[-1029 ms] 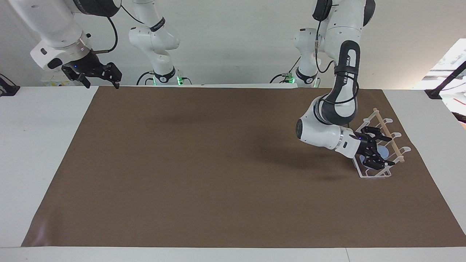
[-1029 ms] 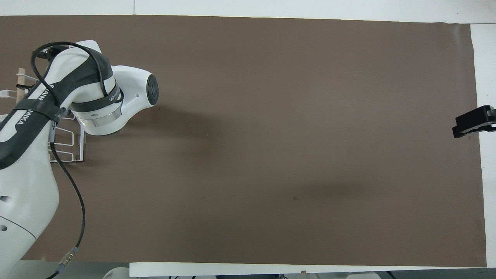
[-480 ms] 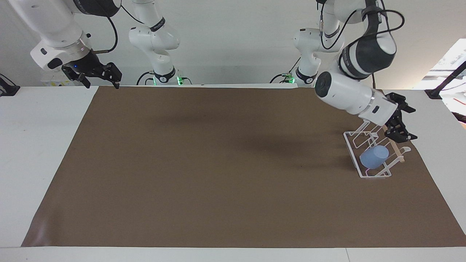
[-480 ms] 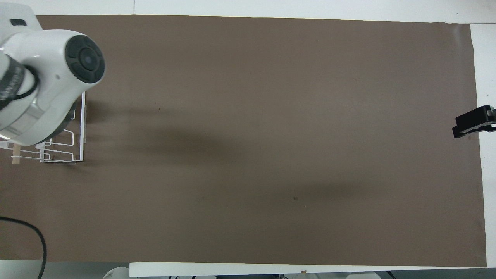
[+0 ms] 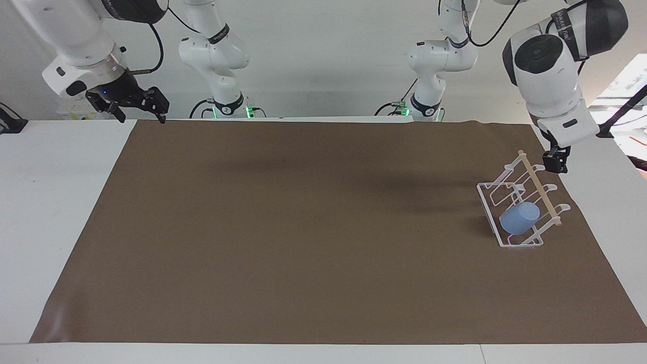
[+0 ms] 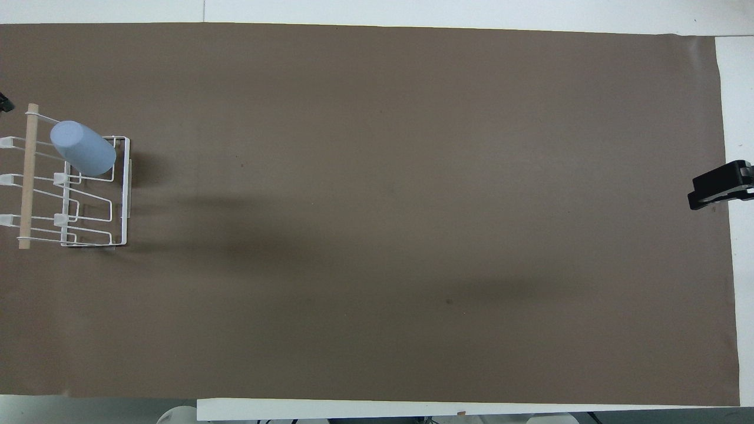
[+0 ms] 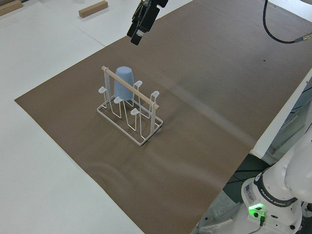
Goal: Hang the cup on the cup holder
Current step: 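Release the cup and withdraw the left gripper from the rack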
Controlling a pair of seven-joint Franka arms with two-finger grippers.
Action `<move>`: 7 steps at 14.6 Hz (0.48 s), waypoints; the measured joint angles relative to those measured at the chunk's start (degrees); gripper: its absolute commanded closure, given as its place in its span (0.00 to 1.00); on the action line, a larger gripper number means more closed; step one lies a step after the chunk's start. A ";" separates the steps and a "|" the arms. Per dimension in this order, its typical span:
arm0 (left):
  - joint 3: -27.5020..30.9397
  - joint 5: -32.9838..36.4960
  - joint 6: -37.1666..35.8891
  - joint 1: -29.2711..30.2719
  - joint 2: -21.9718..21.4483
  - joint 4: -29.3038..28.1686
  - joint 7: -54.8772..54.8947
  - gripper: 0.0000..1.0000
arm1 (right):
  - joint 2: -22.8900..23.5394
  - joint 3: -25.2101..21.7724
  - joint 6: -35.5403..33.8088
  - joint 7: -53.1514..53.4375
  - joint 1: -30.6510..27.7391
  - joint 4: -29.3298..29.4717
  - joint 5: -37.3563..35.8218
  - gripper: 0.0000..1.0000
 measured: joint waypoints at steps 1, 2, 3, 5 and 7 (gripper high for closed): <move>0.01 -5.42 0.00 1.05 -0.07 -0.03 4.71 0.00 | 0.00 0.00 0.00 0.00 0.00 0.00 0.00 0.00; 0.04 -10.02 -0.01 1.97 -0.16 -0.05 9.31 0.00 | 0.00 0.00 0.00 0.00 0.00 0.00 0.00 0.00; 0.08 -14.10 -0.08 2.86 -0.29 -0.03 13.96 0.00 | 0.00 0.00 0.00 0.00 0.00 0.00 0.00 0.00; 0.34 -20.93 -0.88 4.56 -0.86 0.43 24.00 0.00 | 0.00 0.00 0.00 0.00 0.00 0.00 0.00 0.00; 1.24 -26.44 -4.63 5.63 -1.61 2.56 36.47 0.00 | 0.00 0.00 0.00 0.00 0.00 0.00 0.00 0.00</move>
